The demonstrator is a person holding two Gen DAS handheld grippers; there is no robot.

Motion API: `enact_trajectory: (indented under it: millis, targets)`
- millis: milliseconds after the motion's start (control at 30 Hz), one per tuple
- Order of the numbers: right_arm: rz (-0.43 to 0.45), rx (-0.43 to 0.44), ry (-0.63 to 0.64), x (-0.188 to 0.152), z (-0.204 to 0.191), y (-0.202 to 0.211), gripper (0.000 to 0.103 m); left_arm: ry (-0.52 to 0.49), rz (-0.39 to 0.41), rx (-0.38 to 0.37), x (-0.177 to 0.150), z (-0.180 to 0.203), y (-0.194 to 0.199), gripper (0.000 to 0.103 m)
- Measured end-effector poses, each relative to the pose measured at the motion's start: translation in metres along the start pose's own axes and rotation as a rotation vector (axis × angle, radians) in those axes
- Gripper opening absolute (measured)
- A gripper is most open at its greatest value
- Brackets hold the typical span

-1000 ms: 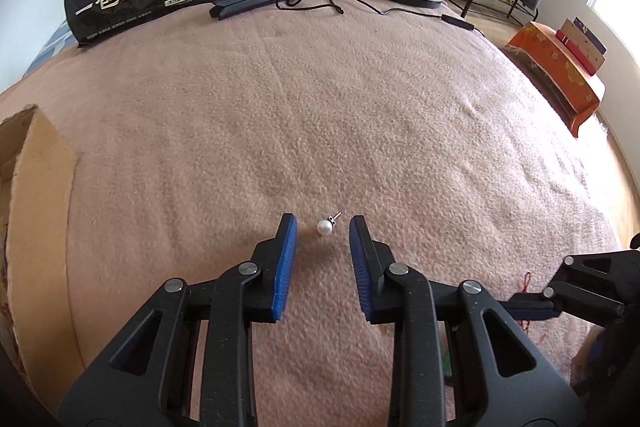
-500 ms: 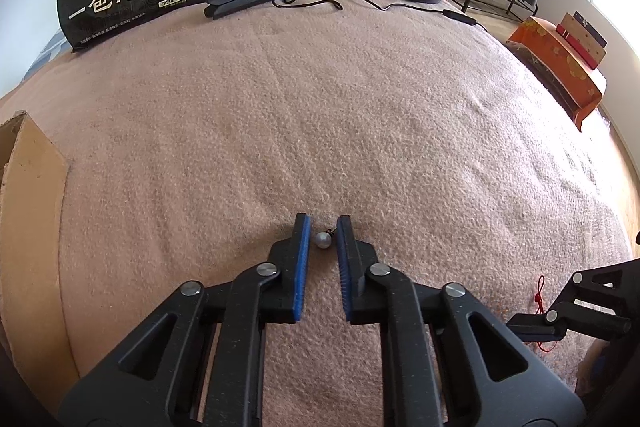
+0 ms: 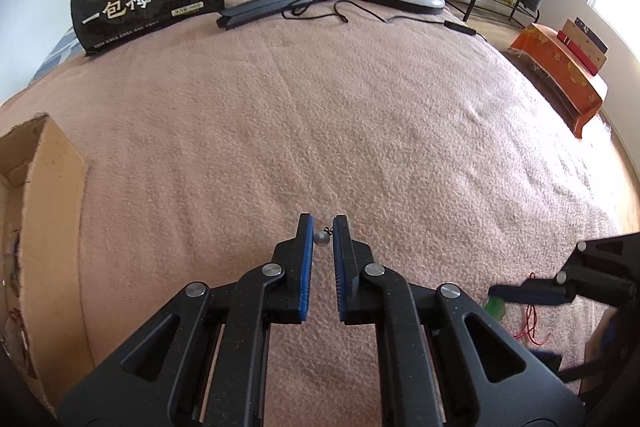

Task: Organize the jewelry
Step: 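Close the left gripper on the pearl earring while the right gripper grasps the jade pendant, then carry the earring with the left gripper while the right gripper carries the pendant over the box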

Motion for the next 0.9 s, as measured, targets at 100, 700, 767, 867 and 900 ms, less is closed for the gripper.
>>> enact_trajectory:
  millis: [100,700,767,867,900]
  targets:
    - [0.024,-0.008,-0.019,0.007,0.005,0.007,0.032,0.012,0.014,0.000,0.003,-0.004,0.009,0.008]
    - [0.184,-0.057,-0.080,0.045,0.012,0.073,0.032,0.092,0.115,0.010,0.018,-0.031,0.079,0.008]
    - [0.191,-0.063,-0.081,0.048,0.009,0.076,0.032,0.100,0.125,0.013,0.018,-0.034,0.087,0.008]
    - [0.202,-0.068,-0.078,0.053,0.004,0.083,0.032,0.111,0.143,0.015,0.018,-0.037,0.101,0.008]
    - [0.206,-0.070,-0.076,0.055,0.002,0.085,0.032,0.115,0.147,0.012,0.018,-0.038,0.105,0.008]
Point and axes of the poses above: each gripper's, at about its wrist camera, not at the fingertips, and y roughly against the way its jaws point, z to its right, x to its top, the point moved 6 cm from there along -y, roughly the way its jaws point, and after that the axes turned 11 degrees about x, right-handed, at the moved point
